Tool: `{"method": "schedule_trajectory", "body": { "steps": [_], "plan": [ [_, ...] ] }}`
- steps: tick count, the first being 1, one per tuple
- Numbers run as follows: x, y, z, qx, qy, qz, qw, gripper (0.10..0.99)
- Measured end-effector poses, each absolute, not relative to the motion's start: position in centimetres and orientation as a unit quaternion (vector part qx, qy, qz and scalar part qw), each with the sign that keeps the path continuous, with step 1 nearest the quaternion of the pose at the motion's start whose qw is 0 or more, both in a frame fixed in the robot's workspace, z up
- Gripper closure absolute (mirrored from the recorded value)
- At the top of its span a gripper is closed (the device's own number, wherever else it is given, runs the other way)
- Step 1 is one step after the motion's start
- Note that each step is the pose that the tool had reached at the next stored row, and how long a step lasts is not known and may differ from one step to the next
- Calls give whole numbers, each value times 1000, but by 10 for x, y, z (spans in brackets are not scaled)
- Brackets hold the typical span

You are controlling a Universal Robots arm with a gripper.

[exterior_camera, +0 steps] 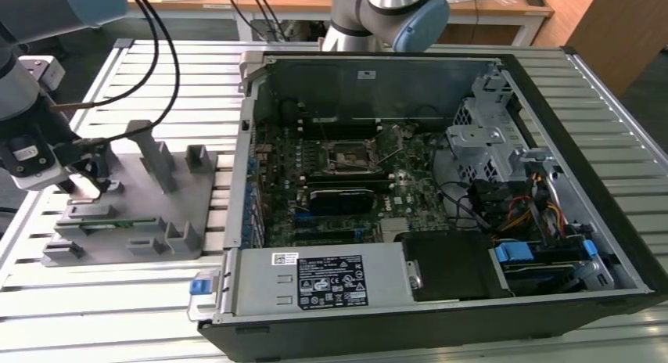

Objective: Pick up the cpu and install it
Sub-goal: 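Pick up the cpu and move it towards the insertion slot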

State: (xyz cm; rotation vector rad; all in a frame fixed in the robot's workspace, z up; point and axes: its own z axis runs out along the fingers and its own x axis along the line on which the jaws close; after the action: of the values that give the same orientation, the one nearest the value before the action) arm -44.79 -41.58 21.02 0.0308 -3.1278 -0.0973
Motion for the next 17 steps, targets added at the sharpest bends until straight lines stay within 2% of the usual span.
{"method": "schedule_trajectory", "body": {
  "steps": [17],
  "plan": [
    [-449,-416,229,10,-999,-31,6,557]
  ]
}}
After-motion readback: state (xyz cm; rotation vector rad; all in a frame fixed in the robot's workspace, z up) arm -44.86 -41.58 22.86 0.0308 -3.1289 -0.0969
